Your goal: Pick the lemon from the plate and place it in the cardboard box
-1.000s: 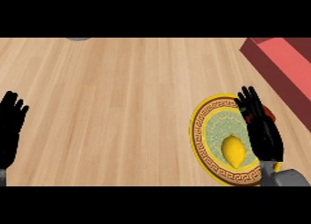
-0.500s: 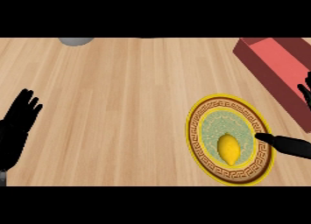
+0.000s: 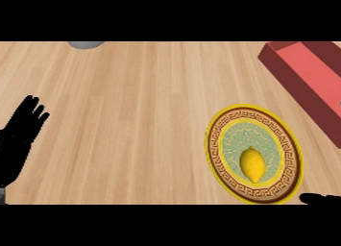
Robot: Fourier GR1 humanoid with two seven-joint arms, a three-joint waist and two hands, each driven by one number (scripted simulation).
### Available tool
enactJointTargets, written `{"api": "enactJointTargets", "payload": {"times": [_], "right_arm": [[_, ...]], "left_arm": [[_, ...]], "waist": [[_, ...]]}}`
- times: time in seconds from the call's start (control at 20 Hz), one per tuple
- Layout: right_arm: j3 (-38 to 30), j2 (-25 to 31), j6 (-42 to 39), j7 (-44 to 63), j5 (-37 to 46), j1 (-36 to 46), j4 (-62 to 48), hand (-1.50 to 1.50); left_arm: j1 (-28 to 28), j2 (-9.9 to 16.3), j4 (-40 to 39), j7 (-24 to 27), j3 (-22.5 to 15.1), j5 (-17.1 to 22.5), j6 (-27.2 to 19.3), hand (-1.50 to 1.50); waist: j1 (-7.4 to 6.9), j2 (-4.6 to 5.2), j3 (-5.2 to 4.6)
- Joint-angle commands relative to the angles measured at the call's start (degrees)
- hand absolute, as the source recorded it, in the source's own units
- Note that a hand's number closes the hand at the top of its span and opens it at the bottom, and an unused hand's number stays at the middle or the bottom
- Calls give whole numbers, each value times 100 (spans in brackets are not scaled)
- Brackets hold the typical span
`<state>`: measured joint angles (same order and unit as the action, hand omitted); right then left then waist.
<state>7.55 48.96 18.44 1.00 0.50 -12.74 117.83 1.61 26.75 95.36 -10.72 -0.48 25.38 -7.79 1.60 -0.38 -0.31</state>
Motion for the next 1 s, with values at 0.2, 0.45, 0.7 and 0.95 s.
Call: {"api": "enactJointTargets", "payload": {"times": [0.2, 0.45, 0.7, 0.95], "right_arm": [[332, 1761, -1153, 2707, 996, -20, 913, -150], [882, 1874, -1958, 4556, 681, 660, 1471, -150], [1464, 1299, -2504, 6008, 38, 1900, 1276, -150], [2147, 407, -2907, 6577, 178, 2716, 627, -150]], "left_arm": [[-118, 37, -86, 9, -13, -10, 177, 0], [-320, -63, -118, -80, -76, -6, 205, 0], [-332, -165, -59, -135, -160, -73, 221, 0], [-617, -181, -303, -186, 22, -113, 262, 0]], "waist": [[-183, 53, -15], [-325, 75, 5], [-456, 94, 11], [-319, 67, 22]]}}
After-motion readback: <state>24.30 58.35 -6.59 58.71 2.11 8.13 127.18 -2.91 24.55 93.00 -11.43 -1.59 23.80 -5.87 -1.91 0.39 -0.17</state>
